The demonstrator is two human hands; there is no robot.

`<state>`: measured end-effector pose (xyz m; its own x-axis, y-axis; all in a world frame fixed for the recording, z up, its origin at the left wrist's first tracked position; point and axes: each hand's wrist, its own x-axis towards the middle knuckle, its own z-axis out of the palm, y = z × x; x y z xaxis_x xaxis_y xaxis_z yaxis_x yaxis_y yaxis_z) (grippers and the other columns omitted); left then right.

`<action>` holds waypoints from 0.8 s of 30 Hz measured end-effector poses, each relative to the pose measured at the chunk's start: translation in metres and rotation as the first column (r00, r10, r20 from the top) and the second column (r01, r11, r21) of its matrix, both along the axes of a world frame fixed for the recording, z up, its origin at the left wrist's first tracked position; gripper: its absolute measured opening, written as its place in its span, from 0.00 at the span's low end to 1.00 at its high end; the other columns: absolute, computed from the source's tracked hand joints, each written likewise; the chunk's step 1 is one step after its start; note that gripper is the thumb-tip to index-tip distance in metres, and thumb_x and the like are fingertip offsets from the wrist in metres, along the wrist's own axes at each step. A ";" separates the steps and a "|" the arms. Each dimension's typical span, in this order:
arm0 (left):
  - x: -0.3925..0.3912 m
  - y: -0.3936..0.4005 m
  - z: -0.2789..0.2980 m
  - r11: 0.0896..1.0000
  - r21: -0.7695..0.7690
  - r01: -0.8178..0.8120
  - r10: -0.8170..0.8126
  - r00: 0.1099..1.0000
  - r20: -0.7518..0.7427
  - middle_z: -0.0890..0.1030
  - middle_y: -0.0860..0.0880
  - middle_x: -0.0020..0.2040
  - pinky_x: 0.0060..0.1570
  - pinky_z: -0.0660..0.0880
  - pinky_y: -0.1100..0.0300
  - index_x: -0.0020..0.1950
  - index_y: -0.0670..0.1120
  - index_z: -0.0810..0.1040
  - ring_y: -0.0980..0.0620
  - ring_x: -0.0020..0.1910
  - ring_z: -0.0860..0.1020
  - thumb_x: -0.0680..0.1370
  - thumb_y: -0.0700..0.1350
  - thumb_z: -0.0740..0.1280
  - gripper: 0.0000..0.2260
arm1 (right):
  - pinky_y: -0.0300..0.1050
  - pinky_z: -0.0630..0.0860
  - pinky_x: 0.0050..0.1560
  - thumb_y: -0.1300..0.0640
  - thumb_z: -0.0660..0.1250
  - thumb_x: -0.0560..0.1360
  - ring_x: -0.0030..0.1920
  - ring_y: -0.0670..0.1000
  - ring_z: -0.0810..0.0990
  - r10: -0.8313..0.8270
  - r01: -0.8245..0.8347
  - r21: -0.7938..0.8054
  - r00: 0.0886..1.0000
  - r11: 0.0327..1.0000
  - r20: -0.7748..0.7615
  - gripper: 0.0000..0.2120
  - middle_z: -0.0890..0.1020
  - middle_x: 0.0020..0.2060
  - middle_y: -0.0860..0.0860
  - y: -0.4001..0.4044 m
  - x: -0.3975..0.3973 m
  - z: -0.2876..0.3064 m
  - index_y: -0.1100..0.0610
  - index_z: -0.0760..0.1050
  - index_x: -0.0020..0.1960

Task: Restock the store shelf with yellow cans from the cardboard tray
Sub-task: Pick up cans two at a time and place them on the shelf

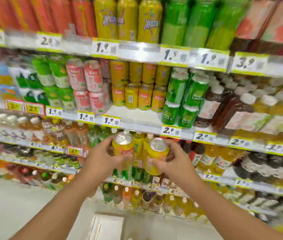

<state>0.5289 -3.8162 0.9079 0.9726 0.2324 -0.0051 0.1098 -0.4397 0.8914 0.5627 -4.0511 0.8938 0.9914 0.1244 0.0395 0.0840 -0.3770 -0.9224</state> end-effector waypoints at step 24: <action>0.145 0.072 0.098 0.982 -0.092 0.164 -0.146 0.973 0.179 0.83 0.60 0.51 0.36 0.76 0.74 0.67 0.54 0.76 0.71 0.44 0.81 0.69 0.46 0.80 0.29 | 0.29 0.76 0.37 0.48 0.80 0.67 0.47 0.39 0.83 -0.145 0.137 0.120 0.988 0.983 0.057 0.30 0.84 0.49 0.41 0.079 0.110 0.109 0.43 0.73 0.65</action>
